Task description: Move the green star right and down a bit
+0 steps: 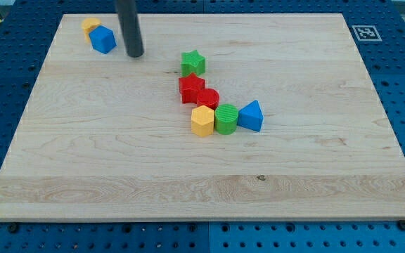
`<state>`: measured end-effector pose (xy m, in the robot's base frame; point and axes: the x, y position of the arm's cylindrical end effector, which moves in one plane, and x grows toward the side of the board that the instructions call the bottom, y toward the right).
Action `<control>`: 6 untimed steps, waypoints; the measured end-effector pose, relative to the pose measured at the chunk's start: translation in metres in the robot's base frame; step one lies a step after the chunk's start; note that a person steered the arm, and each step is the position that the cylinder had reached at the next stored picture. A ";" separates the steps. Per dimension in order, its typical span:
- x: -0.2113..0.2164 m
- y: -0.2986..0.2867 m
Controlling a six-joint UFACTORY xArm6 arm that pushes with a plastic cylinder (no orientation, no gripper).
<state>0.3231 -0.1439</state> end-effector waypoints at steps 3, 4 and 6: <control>0.004 0.086; 0.001 0.170; 0.001 0.180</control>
